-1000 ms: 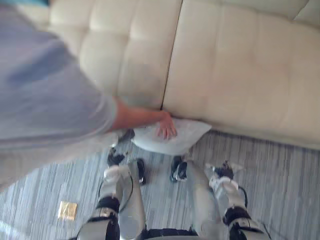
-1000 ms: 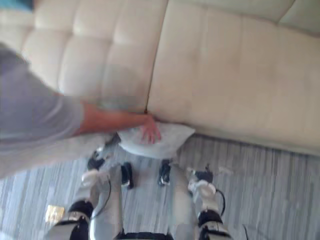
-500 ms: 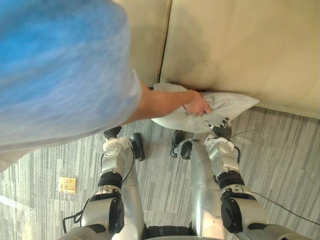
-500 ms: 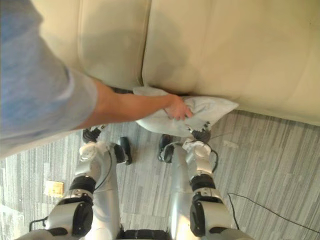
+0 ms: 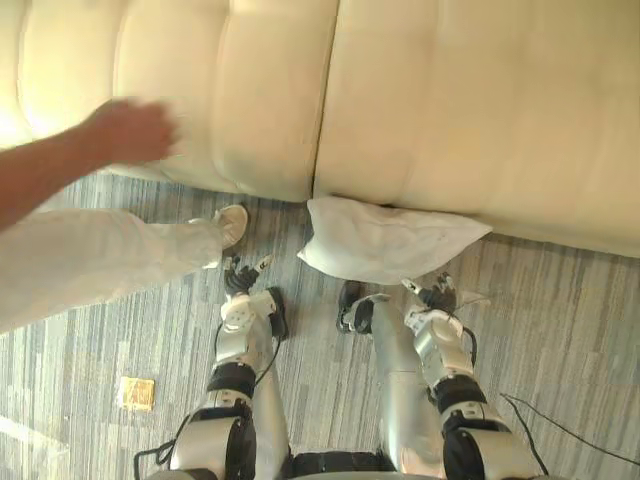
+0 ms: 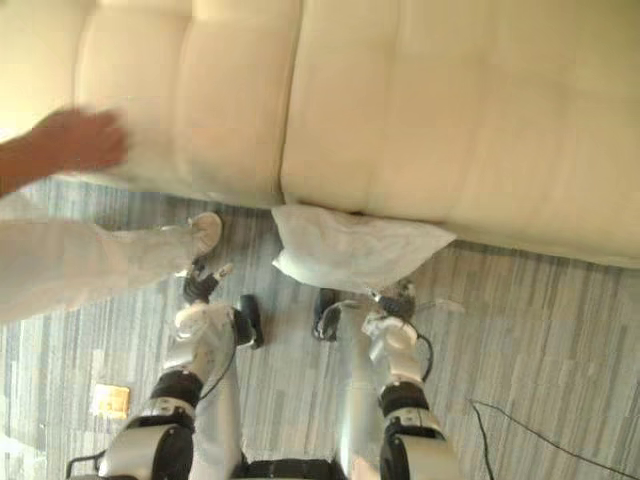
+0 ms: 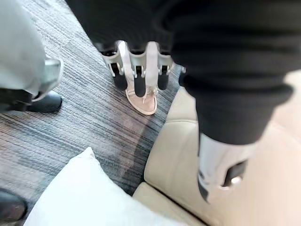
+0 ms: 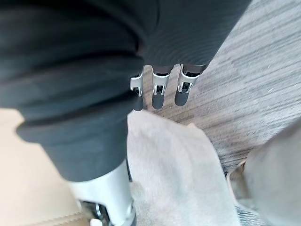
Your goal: Pick up cushions and gather them together orderly.
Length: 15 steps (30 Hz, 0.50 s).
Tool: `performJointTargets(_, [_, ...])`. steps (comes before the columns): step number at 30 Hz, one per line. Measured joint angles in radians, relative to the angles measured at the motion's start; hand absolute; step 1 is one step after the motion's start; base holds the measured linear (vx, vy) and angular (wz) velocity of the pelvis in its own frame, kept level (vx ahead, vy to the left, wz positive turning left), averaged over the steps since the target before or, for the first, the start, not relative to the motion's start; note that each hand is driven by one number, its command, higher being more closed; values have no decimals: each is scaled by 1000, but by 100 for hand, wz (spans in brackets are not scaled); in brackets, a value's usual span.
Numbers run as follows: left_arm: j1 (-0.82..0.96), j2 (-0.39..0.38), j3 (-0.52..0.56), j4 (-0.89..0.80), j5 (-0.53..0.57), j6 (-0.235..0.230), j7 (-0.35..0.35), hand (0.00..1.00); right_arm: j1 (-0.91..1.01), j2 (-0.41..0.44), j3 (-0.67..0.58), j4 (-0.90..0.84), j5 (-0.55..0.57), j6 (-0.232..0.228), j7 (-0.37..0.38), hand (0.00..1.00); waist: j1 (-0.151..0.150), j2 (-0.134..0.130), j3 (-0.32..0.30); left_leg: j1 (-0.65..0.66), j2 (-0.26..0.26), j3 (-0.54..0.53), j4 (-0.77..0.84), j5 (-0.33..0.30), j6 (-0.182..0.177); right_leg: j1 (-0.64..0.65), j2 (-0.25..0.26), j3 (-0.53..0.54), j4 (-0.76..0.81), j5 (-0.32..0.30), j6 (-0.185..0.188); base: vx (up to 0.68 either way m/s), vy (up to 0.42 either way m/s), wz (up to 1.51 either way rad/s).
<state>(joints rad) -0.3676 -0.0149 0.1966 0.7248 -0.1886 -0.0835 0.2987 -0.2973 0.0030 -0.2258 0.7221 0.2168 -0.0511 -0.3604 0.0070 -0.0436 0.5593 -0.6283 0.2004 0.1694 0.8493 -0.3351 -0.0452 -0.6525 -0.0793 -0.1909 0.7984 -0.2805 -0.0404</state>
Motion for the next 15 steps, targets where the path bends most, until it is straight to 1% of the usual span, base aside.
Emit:
performJointTargets(3, [74,3,-23,0,1,0,-21,0,70,1,4,0,0,0,11,0,1,-7,-4,125,-8,25,-84,19,0,116,2,1,-81,16,9,50,58,-8])
performJointTargets(6, [153,11,-38,5,1,0,-30,0,139,3,16,1,-1,1,34,0,4,-19,-15,243,-17,47,-178,40,-2,224,-3,-12,-163,27,22,90,35,-10])
performJointTargets(8, [211,26,-39,40,5,1,-47,0,204,20,14,6,-3,2,45,0,9,-36,-76,306,-18,68,-242,52,-11,275,-11,-28,-214,32,21,152,13,-17])
performJointTargets(9, [249,35,-39,69,11,1,-50,0,242,35,13,15,-5,1,50,0,8,-44,-124,336,-18,73,-275,58,-17,301,-9,-36,-243,37,19,250,-20,-10])
performJointTargets(10, [276,36,-38,95,13,2,-52,0,281,43,12,23,-9,1,58,0,5,-44,-163,369,-19,73,-308,62,-24,334,-5,-44,-274,40,19,273,-39,-1])
performJointTargets(11, [292,32,-34,113,17,1,-60,0,306,46,10,42,-21,1,66,0,5,-43,-193,390,-20,75,-331,65,-30,354,-2,-50,-292,49,12,232,-38,3])
performJointTargets(12, [314,29,-29,137,25,2,-67,0,337,49,6,67,-23,3,74,0,8,-39,-240,423,-21,80,-366,68,-36,381,4,-52,-325,52,13,219,-23,-4])
performJointTargets(13, [327,27,-29,150,33,2,-69,0,348,53,-3,77,-23,1,80,0,8,-35,-259,443,-22,85,-386,70,-39,398,7,-52,-341,54,14,217,-6,-9])
performJointTargets(15, [347,13,-22,197,53,3,-79,0,371,52,-30,91,-24,1,88,0,8,-14,-315,512,-23,103,-450,77,-47,457,19,-50,-398,66,19,233,14,-16])
